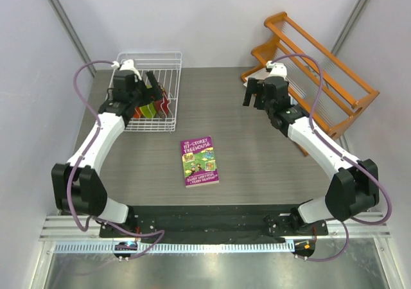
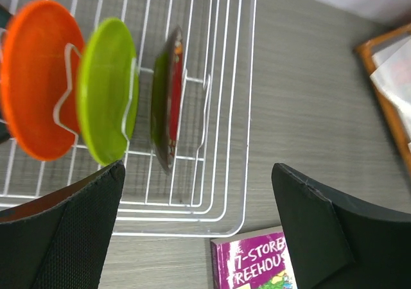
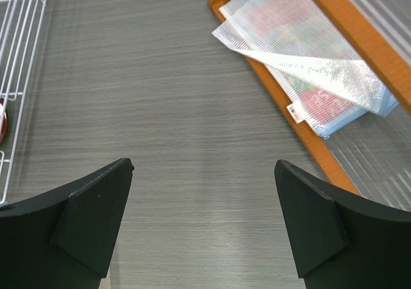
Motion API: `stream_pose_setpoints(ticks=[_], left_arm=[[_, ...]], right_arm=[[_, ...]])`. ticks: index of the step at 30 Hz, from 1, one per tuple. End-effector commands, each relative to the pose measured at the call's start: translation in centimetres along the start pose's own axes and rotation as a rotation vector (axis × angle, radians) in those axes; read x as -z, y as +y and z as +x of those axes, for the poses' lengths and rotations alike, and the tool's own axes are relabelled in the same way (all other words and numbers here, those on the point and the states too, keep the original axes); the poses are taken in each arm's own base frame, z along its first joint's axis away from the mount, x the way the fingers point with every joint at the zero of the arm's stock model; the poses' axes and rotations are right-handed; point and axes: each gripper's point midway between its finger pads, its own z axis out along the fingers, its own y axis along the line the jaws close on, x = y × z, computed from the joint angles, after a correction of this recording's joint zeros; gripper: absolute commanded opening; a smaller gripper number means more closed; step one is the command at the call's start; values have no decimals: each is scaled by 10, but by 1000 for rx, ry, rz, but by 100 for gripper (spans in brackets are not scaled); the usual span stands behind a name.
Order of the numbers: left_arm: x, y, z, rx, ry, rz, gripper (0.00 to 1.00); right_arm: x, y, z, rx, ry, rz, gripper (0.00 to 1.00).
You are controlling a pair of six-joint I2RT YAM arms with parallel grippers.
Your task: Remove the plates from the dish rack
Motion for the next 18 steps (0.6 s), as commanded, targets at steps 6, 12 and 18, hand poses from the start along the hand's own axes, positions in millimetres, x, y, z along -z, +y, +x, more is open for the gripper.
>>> stream_pose_setpoints(ticks=[6, 12, 18], left_arm=[[-34, 1, -19, -91, -120, -182, 91], [-45, 10, -19, -88, -137, -237, 88], [-66, 14, -7, -81, -106, -252, 82]], right_arm=[[-13, 13, -6, -31, 11, -32, 97], [-18, 12, 2, -31, 30, -25, 96], [-21, 8, 2, -53, 25, 9, 95]])
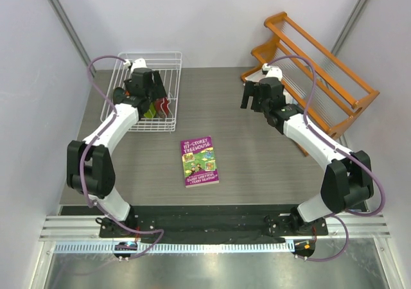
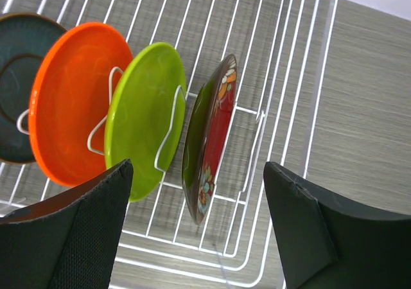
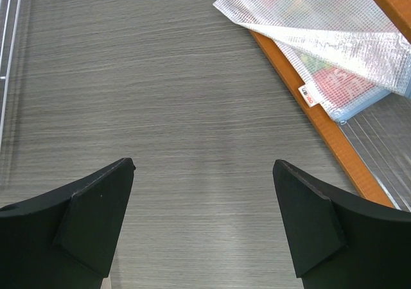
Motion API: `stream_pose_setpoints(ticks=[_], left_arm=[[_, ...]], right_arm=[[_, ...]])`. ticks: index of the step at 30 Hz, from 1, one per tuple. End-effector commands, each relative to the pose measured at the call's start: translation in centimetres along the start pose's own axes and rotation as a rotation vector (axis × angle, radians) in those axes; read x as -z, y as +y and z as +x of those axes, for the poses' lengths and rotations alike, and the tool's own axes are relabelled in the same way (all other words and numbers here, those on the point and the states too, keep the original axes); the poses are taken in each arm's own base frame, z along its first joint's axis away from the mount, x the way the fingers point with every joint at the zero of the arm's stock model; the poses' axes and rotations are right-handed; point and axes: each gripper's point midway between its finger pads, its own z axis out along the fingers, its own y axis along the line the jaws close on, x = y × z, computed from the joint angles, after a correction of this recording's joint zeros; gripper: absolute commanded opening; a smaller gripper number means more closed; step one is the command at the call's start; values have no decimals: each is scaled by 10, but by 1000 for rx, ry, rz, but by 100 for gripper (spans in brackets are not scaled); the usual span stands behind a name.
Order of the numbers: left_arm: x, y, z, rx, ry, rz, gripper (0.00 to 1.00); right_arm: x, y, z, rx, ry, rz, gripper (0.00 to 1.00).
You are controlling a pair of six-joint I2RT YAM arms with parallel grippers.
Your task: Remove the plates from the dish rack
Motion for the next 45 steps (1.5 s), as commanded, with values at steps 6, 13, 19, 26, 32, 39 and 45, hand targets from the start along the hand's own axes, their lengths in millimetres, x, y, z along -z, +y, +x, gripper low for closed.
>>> stream_pose_setpoints(ticks=[6, 13, 19, 26, 32, 39, 45], left_arm=[[-26, -10, -11, 31, -50, -5, 73], [-44, -9, 3, 35, -29, -26, 53], [-57, -9, 19, 34, 1, -37, 41], [-59, -3, 27, 24, 5, -55, 26], [-51, -1, 22, 1, -18, -44, 0], [-39, -2, 7, -47, -41, -33, 0], [-14, -3, -19, -121, -126, -80, 0]], right_arm=[[-5, 6, -19, -35, -44, -1, 95], [-11, 8, -9, -18, -12, -8, 94], [-15, 7, -6, -14, 1, -8, 95], [-19, 9, 2, -10, 25, -14, 95], [-21, 11, 5, -13, 40, -21, 94], [-21, 14, 7, -15, 55, -37, 93], [-22, 14, 7, -15, 64, -34, 91]])
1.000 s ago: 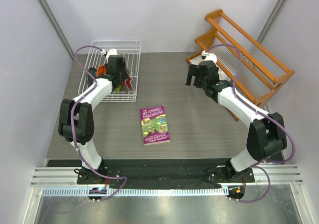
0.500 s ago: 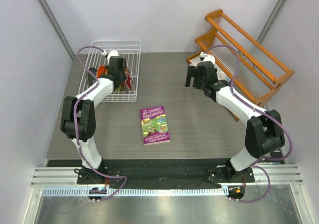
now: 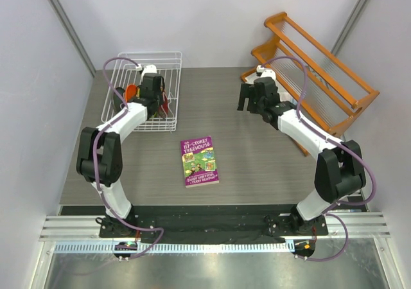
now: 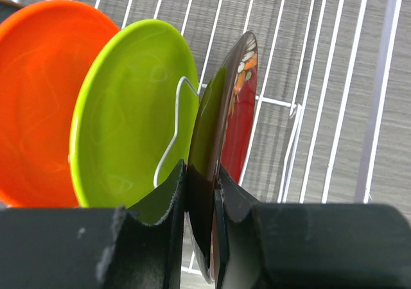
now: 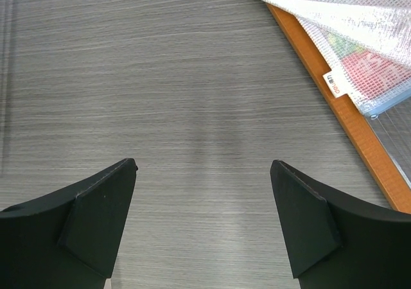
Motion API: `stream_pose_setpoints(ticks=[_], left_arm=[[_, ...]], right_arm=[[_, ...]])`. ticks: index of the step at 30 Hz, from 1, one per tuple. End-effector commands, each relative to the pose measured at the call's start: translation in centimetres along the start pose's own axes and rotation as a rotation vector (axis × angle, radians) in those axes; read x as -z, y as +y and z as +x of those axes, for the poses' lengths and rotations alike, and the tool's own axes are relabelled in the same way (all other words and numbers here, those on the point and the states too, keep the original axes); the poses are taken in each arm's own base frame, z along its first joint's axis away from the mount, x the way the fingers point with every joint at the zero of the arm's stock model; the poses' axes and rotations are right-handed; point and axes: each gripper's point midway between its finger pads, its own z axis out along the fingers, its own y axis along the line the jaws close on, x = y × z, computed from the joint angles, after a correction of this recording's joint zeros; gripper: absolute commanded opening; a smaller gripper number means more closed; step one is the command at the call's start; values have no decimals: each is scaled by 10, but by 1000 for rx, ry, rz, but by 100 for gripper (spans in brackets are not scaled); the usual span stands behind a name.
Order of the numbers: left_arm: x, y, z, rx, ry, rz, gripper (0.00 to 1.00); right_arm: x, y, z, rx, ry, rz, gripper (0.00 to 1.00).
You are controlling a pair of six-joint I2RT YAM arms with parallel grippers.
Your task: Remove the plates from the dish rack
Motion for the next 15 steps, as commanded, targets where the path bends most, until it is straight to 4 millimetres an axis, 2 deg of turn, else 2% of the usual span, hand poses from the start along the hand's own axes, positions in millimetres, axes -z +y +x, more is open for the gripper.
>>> stream_pose_setpoints(ticks=[1, 9, 15], left_arm=[[41, 2, -63, -2, -188, -38, 0], [65, 12, -77, -7, -240, -95, 0], [93, 15, -95, 15, -269, -78, 0]], right_arm=[[2, 7, -18, -15, -26, -17, 91], [3, 6, -19, -9, -18, -12, 89], [8, 9, -22, -18, -27, -27, 87]])
